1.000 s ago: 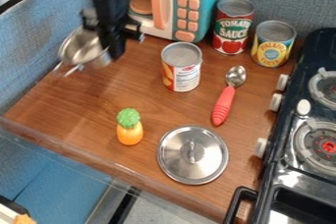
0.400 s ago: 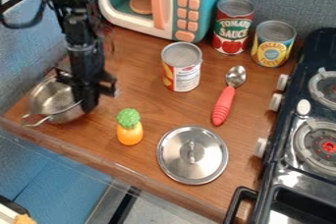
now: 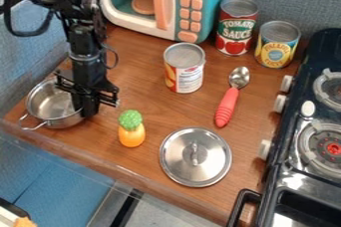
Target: Move a pan
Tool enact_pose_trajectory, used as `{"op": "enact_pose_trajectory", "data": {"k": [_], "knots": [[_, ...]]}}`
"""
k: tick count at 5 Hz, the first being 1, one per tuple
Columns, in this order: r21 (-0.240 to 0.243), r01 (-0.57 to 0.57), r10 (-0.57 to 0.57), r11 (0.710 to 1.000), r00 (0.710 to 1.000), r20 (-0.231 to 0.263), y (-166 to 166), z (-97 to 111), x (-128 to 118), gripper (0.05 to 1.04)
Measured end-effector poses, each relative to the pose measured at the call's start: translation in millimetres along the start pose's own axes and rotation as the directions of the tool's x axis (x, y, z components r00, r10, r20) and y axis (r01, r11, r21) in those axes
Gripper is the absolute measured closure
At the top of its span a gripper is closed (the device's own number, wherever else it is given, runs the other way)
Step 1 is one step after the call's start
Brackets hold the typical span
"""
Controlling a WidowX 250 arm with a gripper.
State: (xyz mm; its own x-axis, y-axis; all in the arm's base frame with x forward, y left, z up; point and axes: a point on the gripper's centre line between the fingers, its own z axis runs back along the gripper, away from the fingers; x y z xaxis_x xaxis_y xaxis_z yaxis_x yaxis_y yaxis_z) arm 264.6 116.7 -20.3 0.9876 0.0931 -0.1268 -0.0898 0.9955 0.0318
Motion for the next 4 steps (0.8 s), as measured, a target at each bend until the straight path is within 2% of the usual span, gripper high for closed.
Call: {"op": "enact_pose_trajectory", "data": {"k": [1,2,3,4], "knots": [[-0.022,-0.023,0.024,0.999,0.999,0.022,-7,6,-9,0.796],[-0.04,-0.067,0.071,0.997,0.992,0.108,-6,31,-12,0.489],[-0.045,-0.095,0.1,0.994,0.985,0.137,-5,41,-17,0.207],[-0.049,-0.098,0.105,0.994,0.979,0.174,-5,52,-21,0.075]]}}
